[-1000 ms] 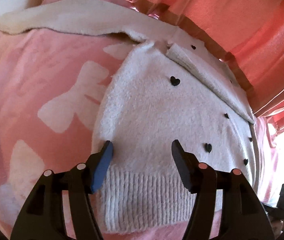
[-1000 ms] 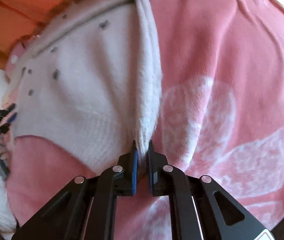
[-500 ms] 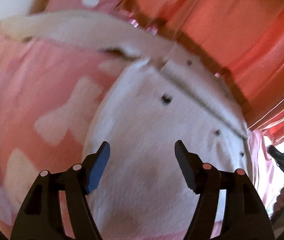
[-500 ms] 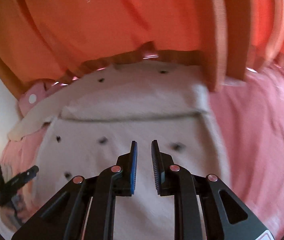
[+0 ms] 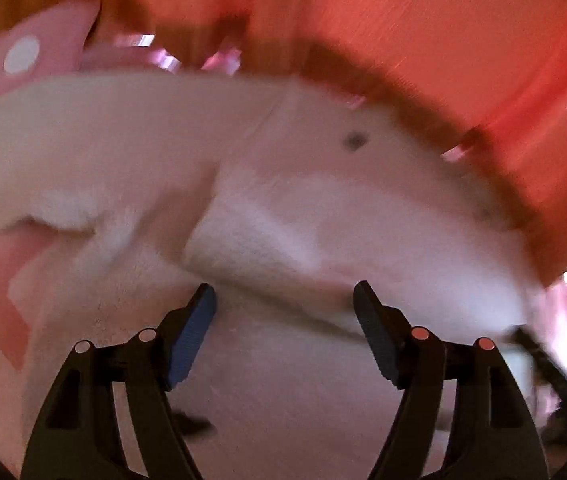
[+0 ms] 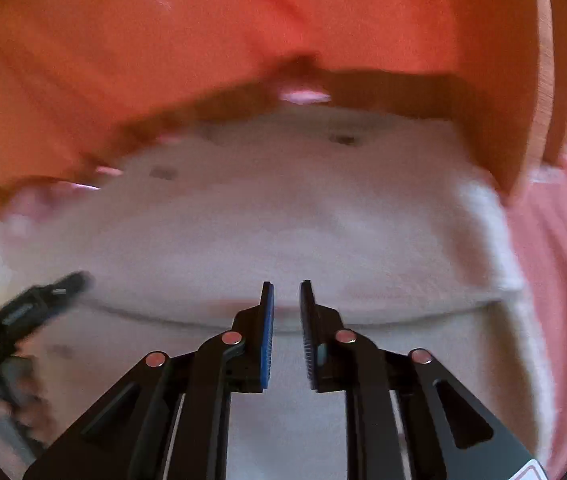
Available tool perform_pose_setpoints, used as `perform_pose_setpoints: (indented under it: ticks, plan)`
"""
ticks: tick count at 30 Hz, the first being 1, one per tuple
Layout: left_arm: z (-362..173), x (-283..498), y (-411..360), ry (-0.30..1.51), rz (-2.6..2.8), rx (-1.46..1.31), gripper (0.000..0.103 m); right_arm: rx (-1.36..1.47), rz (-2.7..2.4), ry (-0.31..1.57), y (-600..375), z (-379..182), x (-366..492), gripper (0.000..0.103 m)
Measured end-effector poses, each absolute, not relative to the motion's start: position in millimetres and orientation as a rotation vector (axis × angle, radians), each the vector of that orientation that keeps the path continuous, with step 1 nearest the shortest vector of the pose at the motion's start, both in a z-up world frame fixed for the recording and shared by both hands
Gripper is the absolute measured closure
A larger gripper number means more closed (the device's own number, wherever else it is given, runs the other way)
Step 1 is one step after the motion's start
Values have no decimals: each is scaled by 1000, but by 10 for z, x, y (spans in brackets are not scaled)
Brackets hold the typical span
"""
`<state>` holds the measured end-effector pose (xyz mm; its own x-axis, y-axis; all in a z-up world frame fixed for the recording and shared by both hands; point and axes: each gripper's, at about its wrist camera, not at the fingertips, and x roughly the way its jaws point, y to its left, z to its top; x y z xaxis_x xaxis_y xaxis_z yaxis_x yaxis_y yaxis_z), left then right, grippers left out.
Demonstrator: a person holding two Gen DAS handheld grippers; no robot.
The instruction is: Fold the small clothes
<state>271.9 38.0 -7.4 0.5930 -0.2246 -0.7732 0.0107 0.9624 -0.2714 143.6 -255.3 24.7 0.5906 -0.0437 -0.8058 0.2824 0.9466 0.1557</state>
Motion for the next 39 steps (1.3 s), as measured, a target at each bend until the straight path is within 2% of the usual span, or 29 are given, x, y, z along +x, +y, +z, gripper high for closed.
perform_pose_setpoints:
  ticks: [1, 2, 4, 6, 8, 11, 13, 16, 22, 27, 29, 30, 31, 35, 39]
  plan:
    - [-61, 2683, 361, 888, -139, -215, 32, 312, -234, 925, -2683, 226, 1412, 99]
    - [-53, 2677, 322, 895, -135, -180, 32, 407, -253, 912, -2879, 230, 1364, 100]
    - [-37, 2654, 319, 896, -125, -175, 33, 496, -256, 876, -3013, 303, 1322, 99]
    - [-41, 2634, 359, 898, -125, -213, 33, 428, -259, 852, -2958, 310, 1363, 94]
    - [-6, 2593, 418, 899, -131, -235, 33, 379, -291, 909, -2926, 131, 1436, 96]
    - [129, 2493, 724, 878, -100, -300, 33, 318, -336, 907, -2816, 260, 1441, 97]
    - [224, 2411, 1127, 854, -33, -383, 27, 331, -295, 858, -2655, 475, 1393, 87]
    - [237, 2323, 1951, 823, 111, -595, 19, 335, -215, 828, -2395, 681, 1275, 86]
    - [-17, 2139, 3626, 769, 478, -782, 19, 204, -111, 836, -1865, 759, 1228, 75]
    - [-72, 2247, 4258, 751, 592, -788, 20, 201, -88, 857, -1783, 679, 1256, 72]
    - [-71, 2371, 4256, 777, 591, -756, 44, 205, -96, 868, -1798, 637, 1274, 70]
    - [-52, 2435, 4218, 786, 569, -751, 80, 203, -101, 869, -1803, 635, 1276, 70]
    - [-24, 2491, 4167, 791, 532, -762, 91, 202, -104, 869, -1802, 619, 1300, 70]
    - [520, 2579, 3489, 674, 374, -654, 92, 232, -122, 850, -1858, 662, 1296, 69]
    - [1195, 2605, 2129, 581, 29, -497, 92, 255, -126, 833, -1925, 715, 1258, 69]
